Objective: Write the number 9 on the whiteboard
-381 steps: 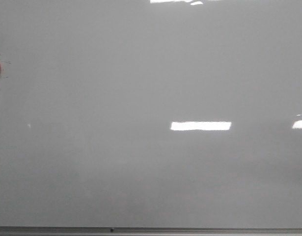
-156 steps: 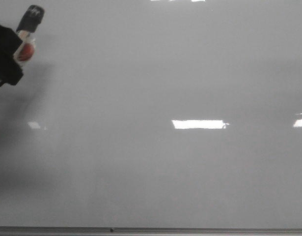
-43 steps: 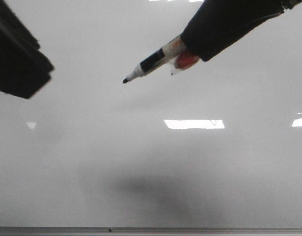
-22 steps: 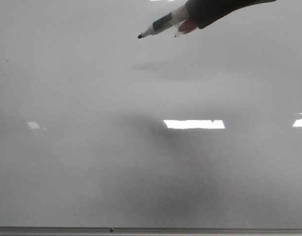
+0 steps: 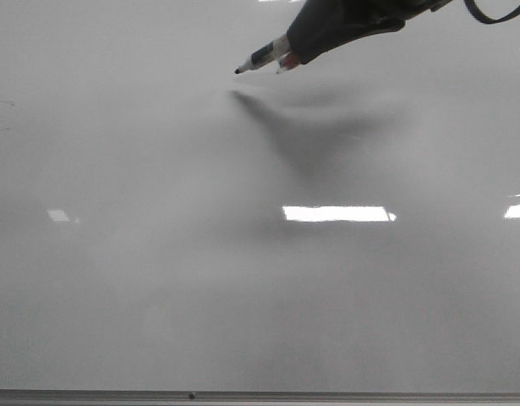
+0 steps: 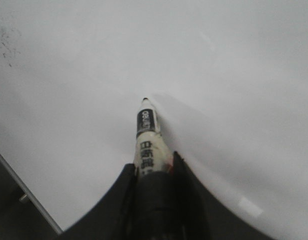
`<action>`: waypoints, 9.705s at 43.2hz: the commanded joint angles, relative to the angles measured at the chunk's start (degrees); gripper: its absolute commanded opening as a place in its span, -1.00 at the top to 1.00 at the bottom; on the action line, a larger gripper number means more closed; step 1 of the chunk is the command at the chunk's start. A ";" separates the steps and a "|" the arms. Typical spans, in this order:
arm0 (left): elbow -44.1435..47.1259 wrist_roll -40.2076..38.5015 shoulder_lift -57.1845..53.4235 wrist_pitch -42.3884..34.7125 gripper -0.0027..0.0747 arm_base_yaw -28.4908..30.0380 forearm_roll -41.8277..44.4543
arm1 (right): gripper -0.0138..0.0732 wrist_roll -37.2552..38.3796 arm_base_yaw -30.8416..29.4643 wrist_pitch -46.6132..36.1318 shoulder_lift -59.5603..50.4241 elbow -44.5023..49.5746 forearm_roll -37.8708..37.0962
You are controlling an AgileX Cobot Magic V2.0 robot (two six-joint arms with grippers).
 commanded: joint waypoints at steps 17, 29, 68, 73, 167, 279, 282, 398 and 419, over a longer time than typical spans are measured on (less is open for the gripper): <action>-1.51 -0.53 0.20 -4.56 0.98 -0.12 -0.46 | 0.83 -0.19 1.89 3.30 9.09 -9.44 1.84; -1.51 -0.53 0.20 -4.56 0.98 -0.12 -0.46 | 0.82 -0.19 -2.34 3.52 5.37 -4.43 1.06; -1.51 -0.53 0.20 -4.66 0.98 -0.12 -0.36 | 0.82 -0.19 -2.68 4.01 7.54 3.85 -1.75; -1.51 -0.53 0.20 -4.66 0.98 -0.12 -0.36 | 0.82 -0.19 -1.84 5.03 8.42 4.72 -1.68; -18.26 15.83 28.11 5.57 0.98 -0.12 -6.83 | -0.65 -9.17 25.19 18.36 -9.90 -6.50 -17.18; -10.99 8.98 57.31 -41.42 0.97 45.95 -23.28 | 0.84 13.36 0.13 7.03 -60.11 34.71 -15.74; -10.99 8.98 57.31 -41.42 0.94 45.95 -23.28 | 0.84 13.36 0.13 7.08 -60.11 34.71 -15.74; 6.60 9.35 -26.18 -25.53 0.98 45.85 -22.71 | 0.84 13.36 0.13 8.58 -60.11 34.71 -15.74; 8.89 9.35 -26.18 -27.90 0.98 45.85 -20.86 | 0.84 13.36 0.13 8.58 -60.11 34.71 -15.74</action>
